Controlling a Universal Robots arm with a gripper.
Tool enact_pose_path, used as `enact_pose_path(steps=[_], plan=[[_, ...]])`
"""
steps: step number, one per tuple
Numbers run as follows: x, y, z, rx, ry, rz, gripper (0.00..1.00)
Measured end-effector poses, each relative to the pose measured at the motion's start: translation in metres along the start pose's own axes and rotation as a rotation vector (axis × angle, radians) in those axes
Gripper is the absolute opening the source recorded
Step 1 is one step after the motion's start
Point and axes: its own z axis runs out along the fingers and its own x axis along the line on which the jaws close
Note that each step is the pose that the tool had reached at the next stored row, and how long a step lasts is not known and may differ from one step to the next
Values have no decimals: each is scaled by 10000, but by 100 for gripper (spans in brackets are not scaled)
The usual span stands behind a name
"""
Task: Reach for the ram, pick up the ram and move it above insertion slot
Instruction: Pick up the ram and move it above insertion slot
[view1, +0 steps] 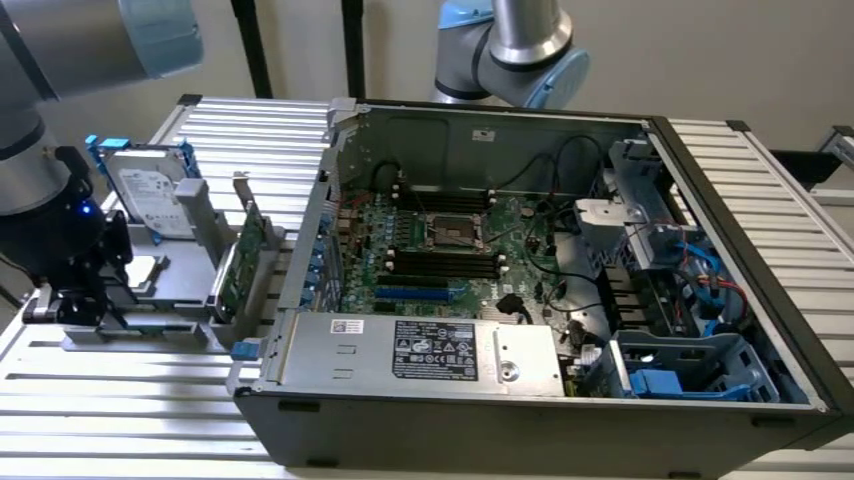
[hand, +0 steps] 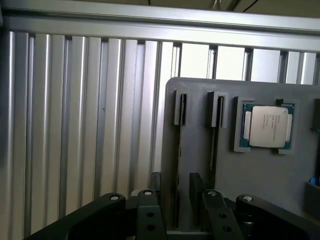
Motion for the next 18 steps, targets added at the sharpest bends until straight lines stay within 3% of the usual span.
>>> enact_pose_path(steps=[14,18], plan=[[-2,-5,254,1,-29,-1,36],[-8,-6,310,10,-141,-3,36]])
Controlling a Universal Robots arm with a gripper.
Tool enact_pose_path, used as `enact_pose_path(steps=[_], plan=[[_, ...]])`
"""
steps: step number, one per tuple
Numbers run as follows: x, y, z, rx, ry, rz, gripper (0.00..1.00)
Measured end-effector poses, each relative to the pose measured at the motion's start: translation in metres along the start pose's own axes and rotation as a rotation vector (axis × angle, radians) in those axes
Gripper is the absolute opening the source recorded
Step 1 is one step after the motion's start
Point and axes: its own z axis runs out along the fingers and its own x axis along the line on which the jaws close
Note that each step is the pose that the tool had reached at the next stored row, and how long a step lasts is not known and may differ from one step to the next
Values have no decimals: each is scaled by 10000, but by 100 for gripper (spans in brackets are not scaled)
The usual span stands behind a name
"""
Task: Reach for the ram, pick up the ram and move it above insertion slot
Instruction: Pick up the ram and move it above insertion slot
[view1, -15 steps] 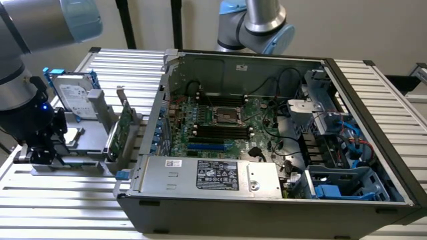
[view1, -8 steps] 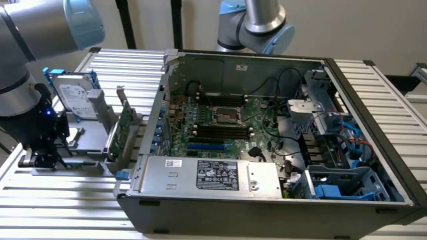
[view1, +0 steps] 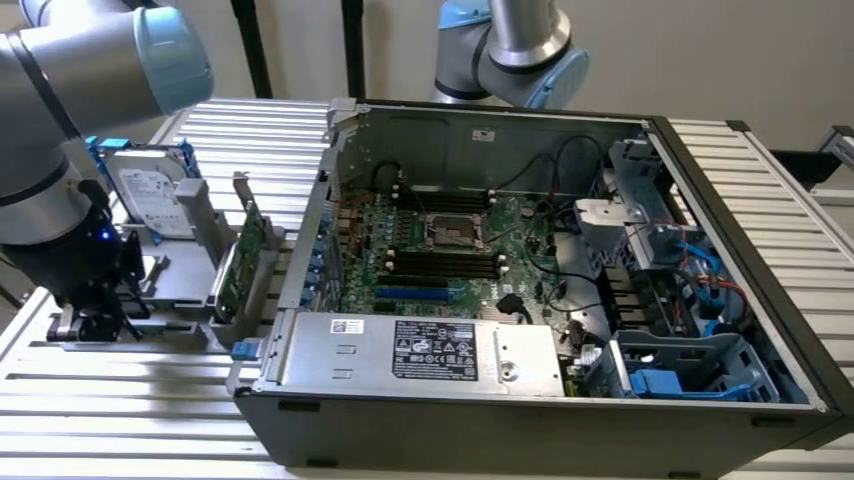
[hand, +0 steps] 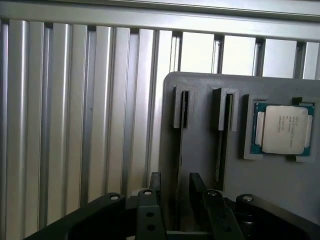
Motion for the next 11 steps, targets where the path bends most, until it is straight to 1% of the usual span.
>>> enact_pose_path(steps=[2,3,7,11], plan=[[-11,-1,14,0,-40,-1,36],[-17,-2,21,1,-46,-1,36],[-24,-3,53,-7,-51,-2,36],[-26,-3,71,-37,-52,0,36]])
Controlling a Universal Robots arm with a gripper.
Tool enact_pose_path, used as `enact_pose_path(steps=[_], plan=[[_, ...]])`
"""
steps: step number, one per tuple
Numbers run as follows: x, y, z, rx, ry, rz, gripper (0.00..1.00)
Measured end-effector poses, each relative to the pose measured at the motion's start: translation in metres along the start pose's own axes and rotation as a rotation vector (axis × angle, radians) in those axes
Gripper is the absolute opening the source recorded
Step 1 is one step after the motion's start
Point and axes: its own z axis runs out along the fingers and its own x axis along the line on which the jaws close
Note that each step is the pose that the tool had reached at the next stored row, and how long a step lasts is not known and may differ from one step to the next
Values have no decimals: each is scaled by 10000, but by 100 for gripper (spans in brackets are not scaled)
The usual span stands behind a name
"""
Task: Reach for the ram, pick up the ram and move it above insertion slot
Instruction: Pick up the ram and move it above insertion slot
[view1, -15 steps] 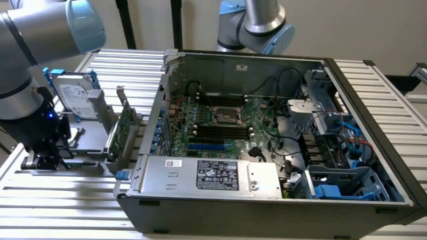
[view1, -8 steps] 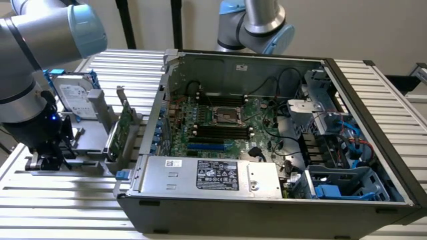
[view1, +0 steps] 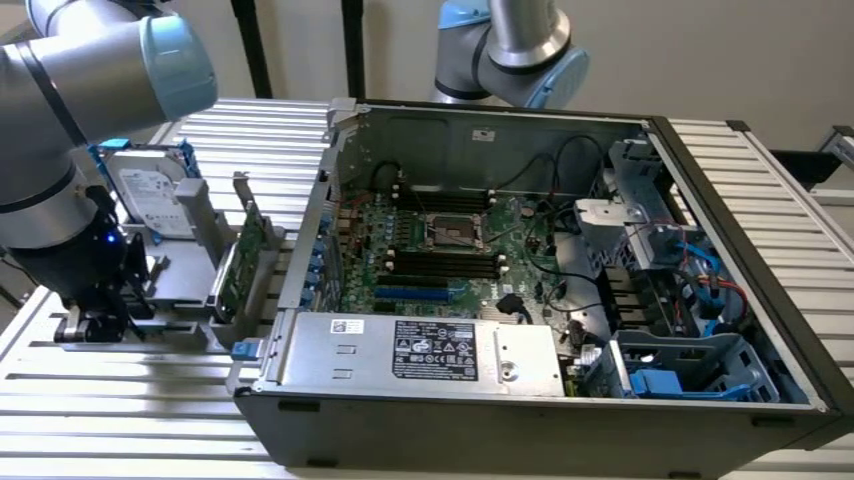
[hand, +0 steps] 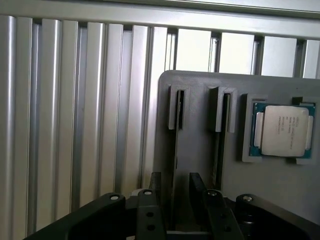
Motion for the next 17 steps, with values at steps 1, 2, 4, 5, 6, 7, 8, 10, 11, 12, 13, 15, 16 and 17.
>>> enact_pose_path(steps=[1,2,4,5,6,7,8,10,11,12,13,15,16,17], plan=[[0,0,1,-9,1,0,36],[-1,0,1,-11,1,0,36],[-1,0,2,-13,0,0,28],[-1,0,2,-11,0,0,28],[-1,0,3,-11,1,0,16],[-1,0,3,-11,-1,0,16],[-1,0,3,-11,-1,0,14],[-1,0,2,-11,-1,3,14],[-1,0,2,-11,-1,22,14],[-1,0,3,-9,-3,76,14],[-2,0,3,-7,-4,165,14],[-1,0,3,-3,-9,400,14],[-1,0,3,0,-11,543,14],[-2,0,3,2,-15,667,14]])
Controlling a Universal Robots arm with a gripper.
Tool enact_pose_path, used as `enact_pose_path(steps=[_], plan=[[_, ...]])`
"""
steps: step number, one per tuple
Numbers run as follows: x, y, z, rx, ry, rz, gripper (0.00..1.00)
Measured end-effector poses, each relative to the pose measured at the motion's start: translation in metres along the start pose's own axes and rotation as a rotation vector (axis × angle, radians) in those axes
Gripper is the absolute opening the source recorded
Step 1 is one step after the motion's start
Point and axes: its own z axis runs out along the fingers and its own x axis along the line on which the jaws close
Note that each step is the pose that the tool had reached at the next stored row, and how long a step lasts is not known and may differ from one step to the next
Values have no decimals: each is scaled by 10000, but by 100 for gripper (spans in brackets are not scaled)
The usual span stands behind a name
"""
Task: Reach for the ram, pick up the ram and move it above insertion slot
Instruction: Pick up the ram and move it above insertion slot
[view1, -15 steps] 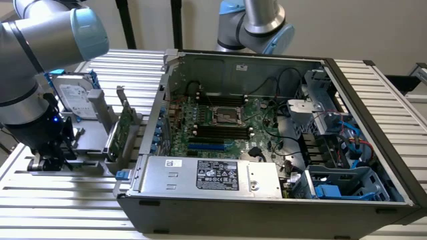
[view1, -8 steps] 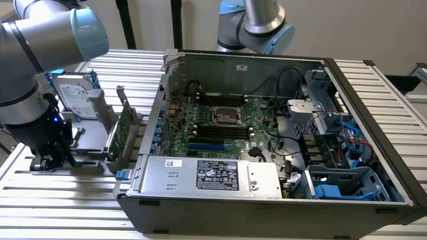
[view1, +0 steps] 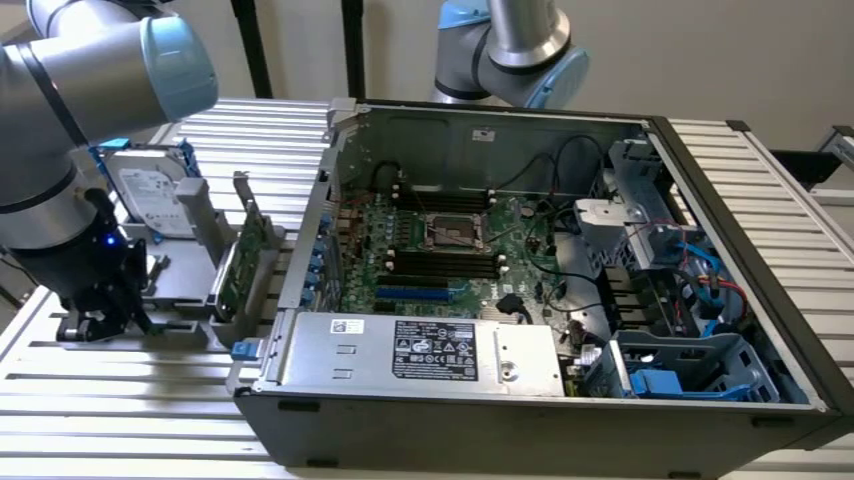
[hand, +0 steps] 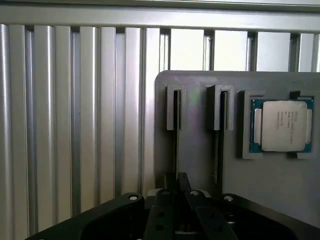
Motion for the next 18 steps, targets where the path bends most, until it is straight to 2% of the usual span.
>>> enact_pose_path(steps=[7,10,13,18], plan=[[0,0,0,3,-2,38,14],[0,0,-41,0,0,36,14],[-2,3,-134,-3,1,37,14],[-8,7,-362,-7,-1,38,14]])
